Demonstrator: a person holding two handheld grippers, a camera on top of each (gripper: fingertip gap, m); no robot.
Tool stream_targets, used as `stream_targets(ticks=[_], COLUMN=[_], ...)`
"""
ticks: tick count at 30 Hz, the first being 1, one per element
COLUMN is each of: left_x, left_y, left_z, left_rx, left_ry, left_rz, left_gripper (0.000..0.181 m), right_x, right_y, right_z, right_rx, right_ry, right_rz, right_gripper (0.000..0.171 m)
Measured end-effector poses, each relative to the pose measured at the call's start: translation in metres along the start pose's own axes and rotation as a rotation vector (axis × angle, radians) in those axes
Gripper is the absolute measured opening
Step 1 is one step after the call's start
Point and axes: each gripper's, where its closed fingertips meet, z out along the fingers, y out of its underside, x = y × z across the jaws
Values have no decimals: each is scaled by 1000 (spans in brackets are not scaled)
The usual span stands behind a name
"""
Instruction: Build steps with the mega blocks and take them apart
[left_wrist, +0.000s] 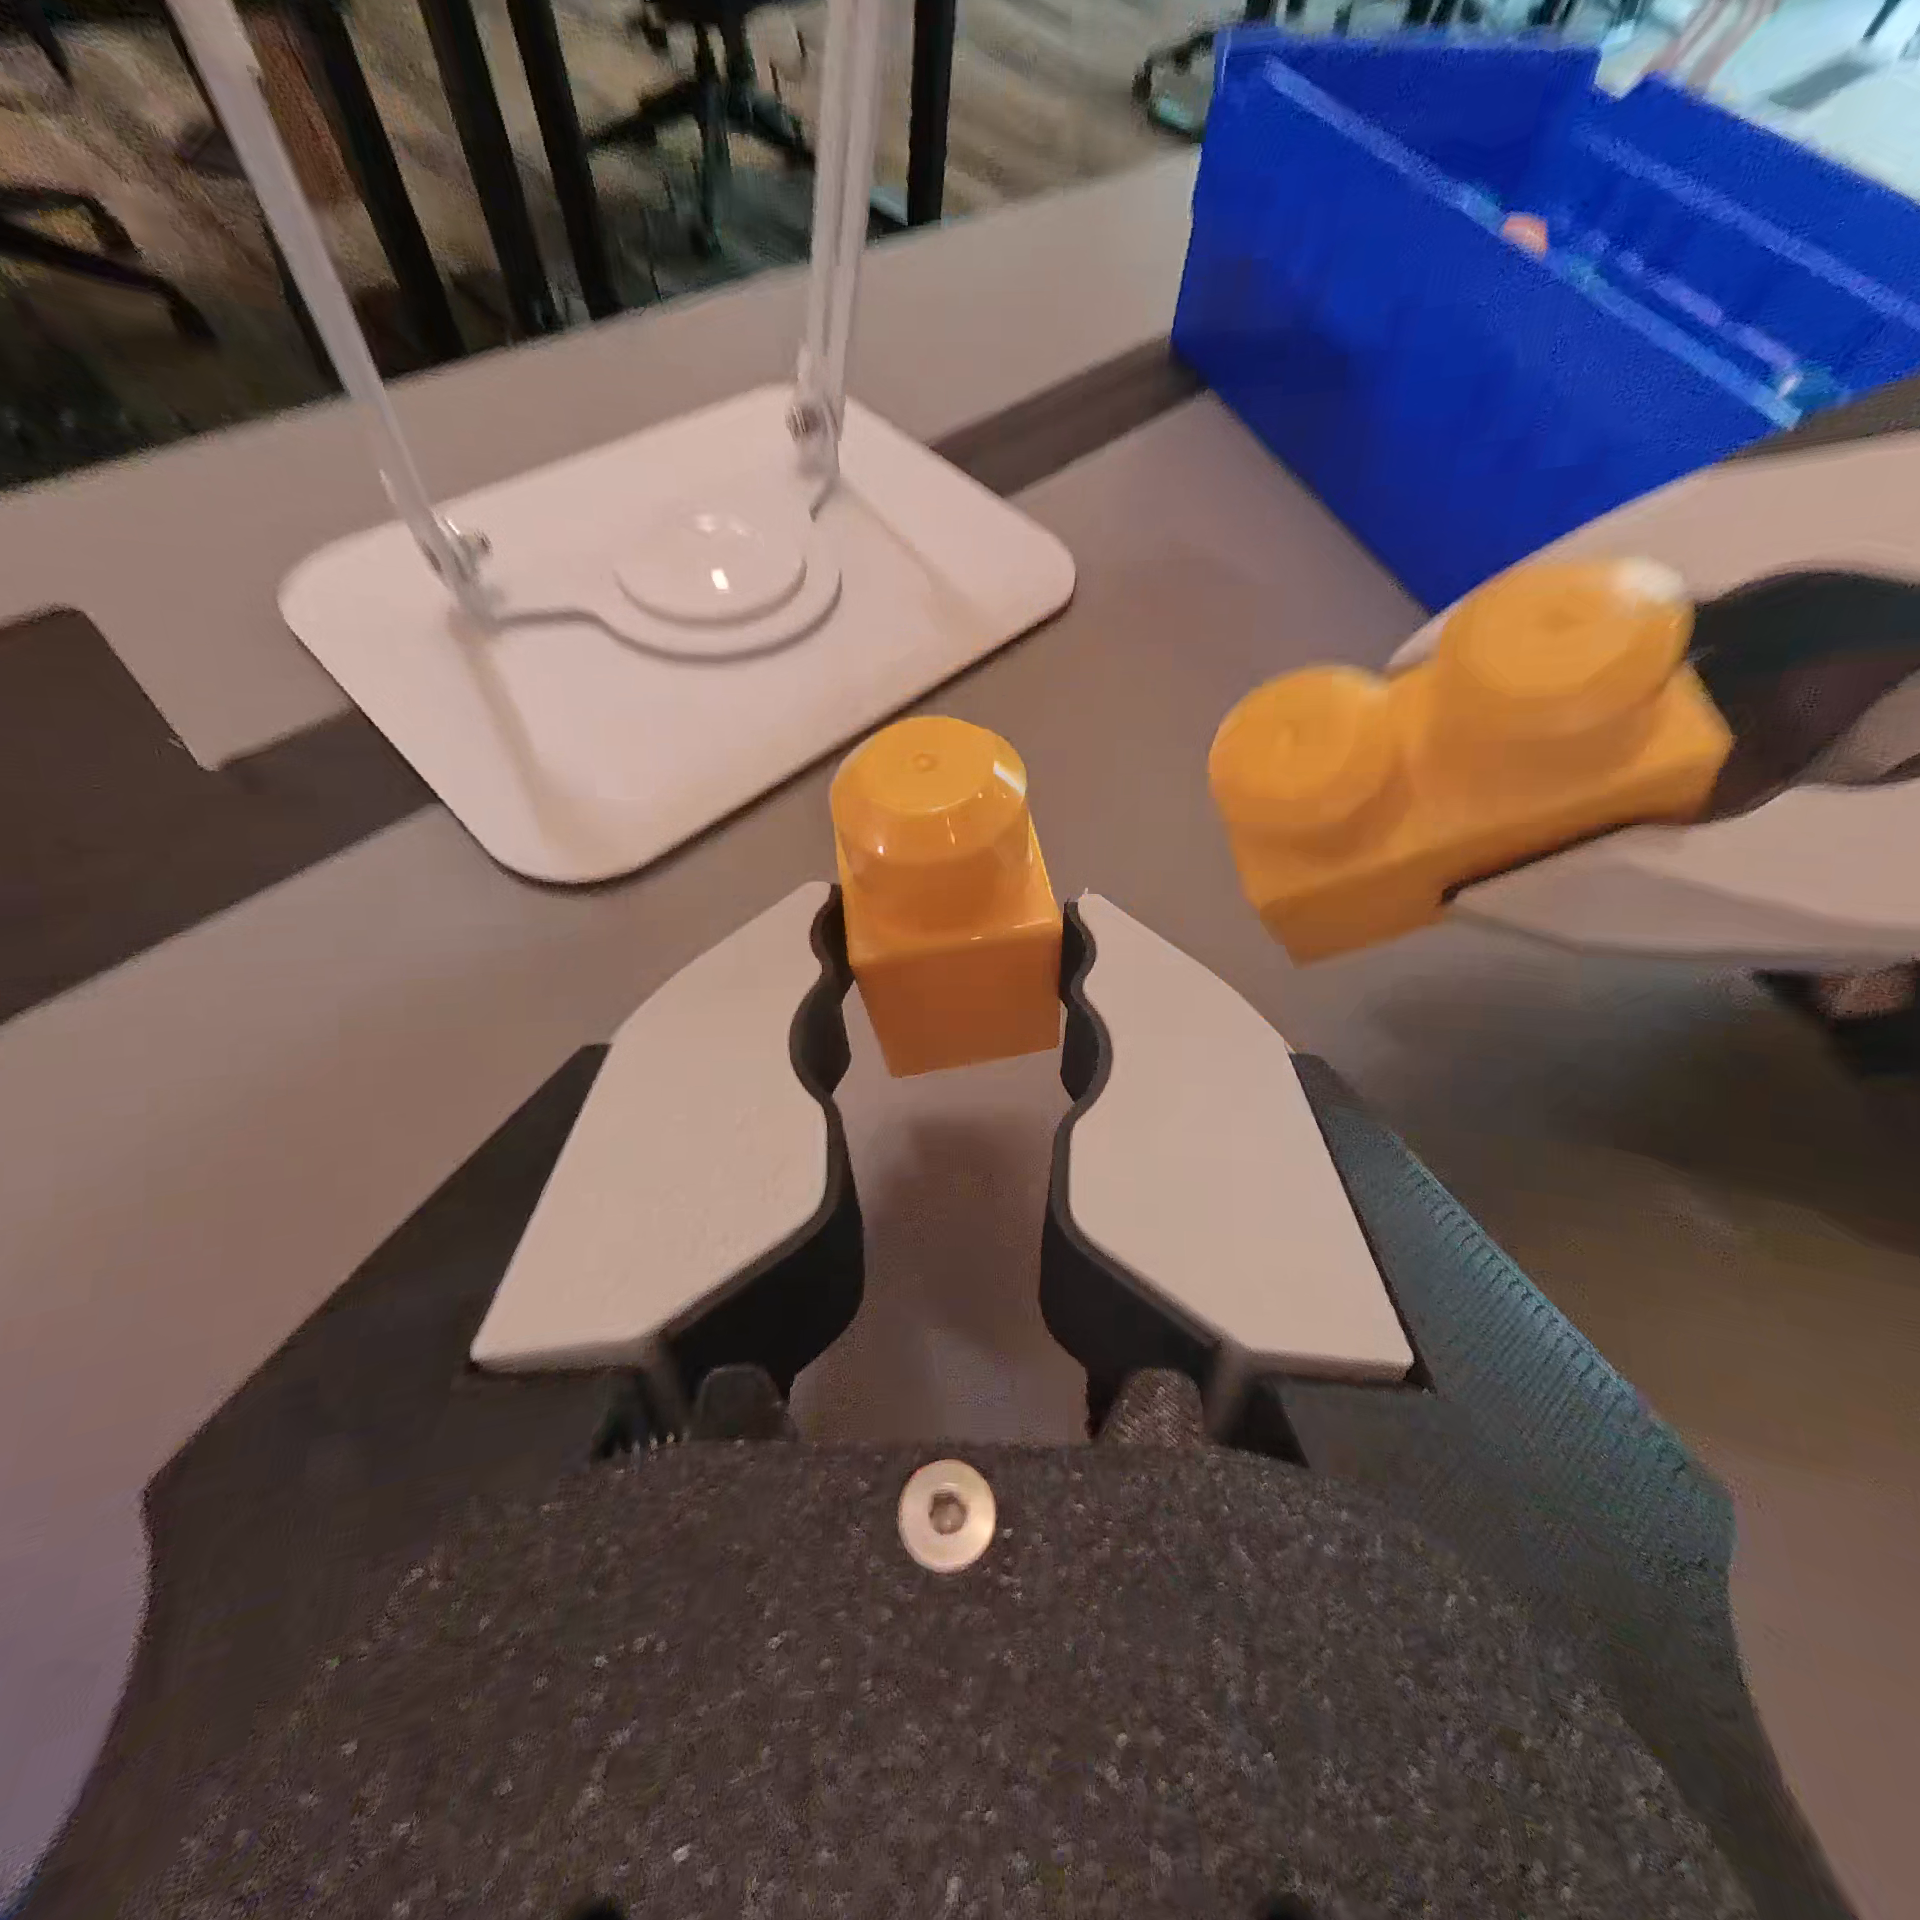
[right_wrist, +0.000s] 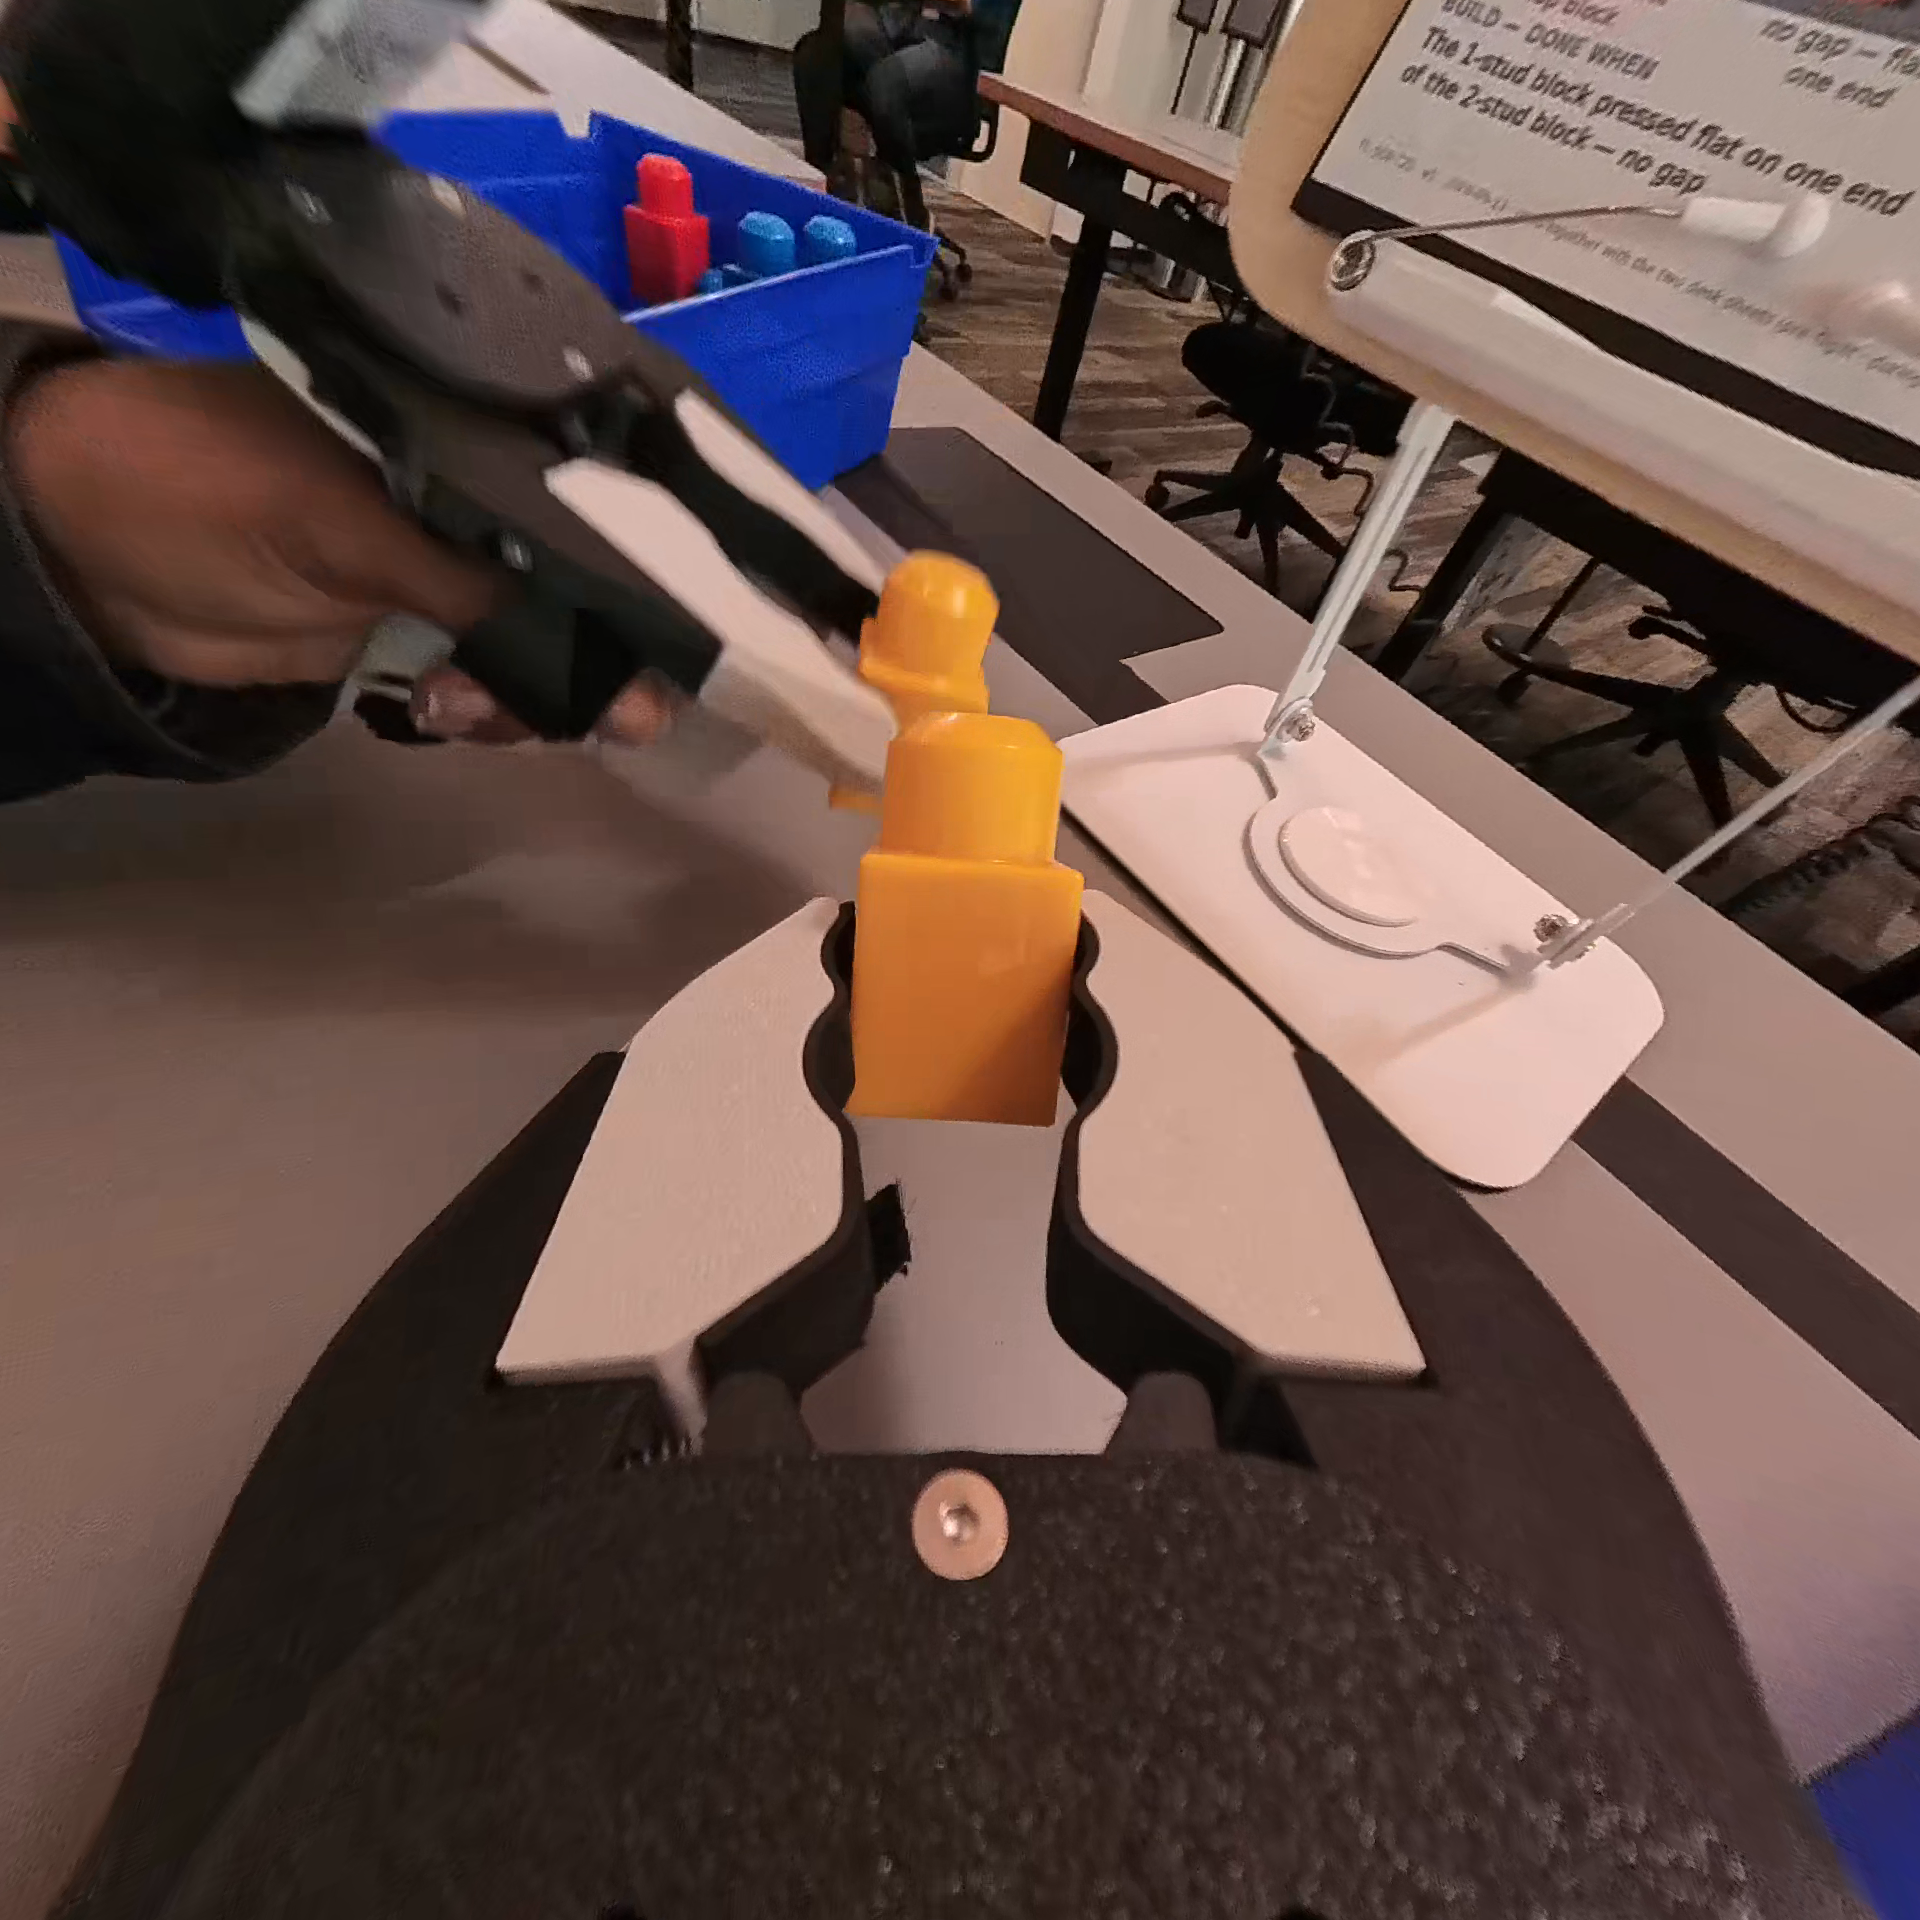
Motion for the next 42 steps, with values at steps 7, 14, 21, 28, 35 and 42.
stream_targets(ticks=[7, 14, 21, 28, 35, 42], left_x=[3, 2, 3, 48, 102, 112], left_y=[47, 55, 23, -33, -58, -68], left_z=[26, 28, 8, -24, -52, -66], left_rx=[-163, -216, -119, 197, 380, 436], left_ry=[-10, -30, 22, 309, 620, 713], left_rz=[115, 134, 194, 110, 33, -13], left_gripper=[38, 42, 79, 63, 56, 37], right_x=[7, 11, 20, 13, -4, -15], right_y=[-2, -2, -11, -41, -81, -86], right_z=[-2, -3, -9, -23, -50, -55], right_rx=[13, 13, 61, 260, 528, 562], right_ry=[39, 59, 93, -41, -297, -411], right_rz=[9, 23, 53, 219, 423, 457], right_gripper=[37, 37, 37, 37, 37, 37])
